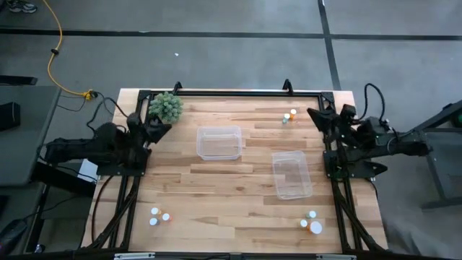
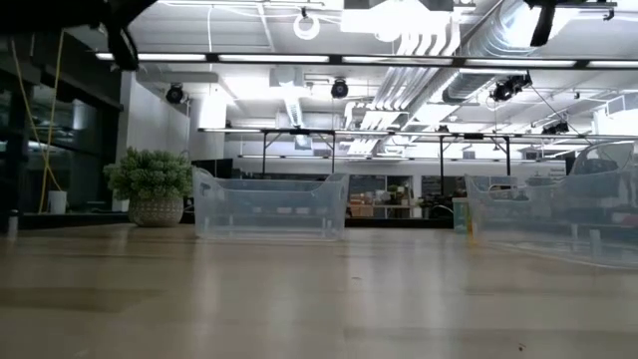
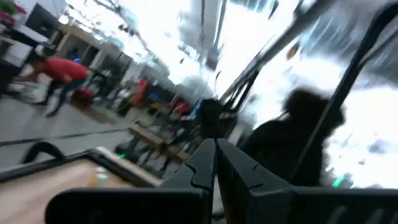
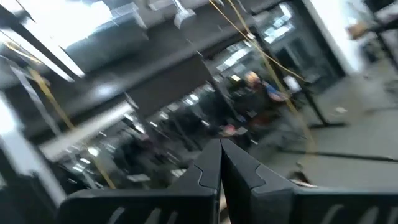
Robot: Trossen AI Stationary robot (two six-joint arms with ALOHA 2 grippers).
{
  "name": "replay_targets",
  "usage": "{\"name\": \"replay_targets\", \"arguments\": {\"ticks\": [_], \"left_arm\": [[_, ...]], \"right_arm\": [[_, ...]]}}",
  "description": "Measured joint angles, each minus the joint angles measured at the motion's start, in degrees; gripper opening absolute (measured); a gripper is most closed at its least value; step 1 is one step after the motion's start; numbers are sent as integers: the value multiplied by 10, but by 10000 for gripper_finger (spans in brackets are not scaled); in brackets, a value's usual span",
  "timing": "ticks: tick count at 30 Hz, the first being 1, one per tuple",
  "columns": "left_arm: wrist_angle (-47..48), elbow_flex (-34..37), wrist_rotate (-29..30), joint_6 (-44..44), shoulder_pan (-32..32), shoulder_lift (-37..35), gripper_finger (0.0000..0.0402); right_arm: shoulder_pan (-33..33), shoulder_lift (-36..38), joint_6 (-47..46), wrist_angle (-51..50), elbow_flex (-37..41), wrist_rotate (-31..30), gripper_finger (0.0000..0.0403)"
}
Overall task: Pick and place medicine bottles into bin by pill shape (circle, oval)
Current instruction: Put the top orange tablet bottle into the bottom transparent bin
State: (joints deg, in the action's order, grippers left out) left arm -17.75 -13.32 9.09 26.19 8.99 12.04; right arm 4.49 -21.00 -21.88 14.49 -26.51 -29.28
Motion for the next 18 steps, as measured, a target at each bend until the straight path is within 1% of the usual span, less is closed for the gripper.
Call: {"name": "replay_targets", "arguments": {"ticks": [3, 5, 7, 9, 11, 14, 16, 18], "left_arm": [[89, -104, 1, -64, 0, 71, 5], [163, -171, 10, -100, 0, 114, 5], [223, -224, 26, -128, 0, 153, 5], [253, -263, 45, -143, 0, 182, 7], [272, -290, 62, -154, 0, 203, 11], [275, -304, 72, -159, 0, 222, 23], [277, -304, 72, -159, 0, 229, 32], [287, -304, 72, -150, 0, 236, 42]], "right_arm": [[0, -38, -5, -92, -52, -49, 2], [0, -62, -39, -168, -92, -91, 10], [-6, -88, -78, -264, -136, -113, 28], [-24, -118, -128, -374, -185, -112, 57], [-48, -154, -176, -477, -234, -110, 92], [-96, -211, -222, -613, -296, -105, 144], [-139, -247, -248, -680, -327, -89, 172], [-190, -284, -258, -722, -347, -54, 192]]}}
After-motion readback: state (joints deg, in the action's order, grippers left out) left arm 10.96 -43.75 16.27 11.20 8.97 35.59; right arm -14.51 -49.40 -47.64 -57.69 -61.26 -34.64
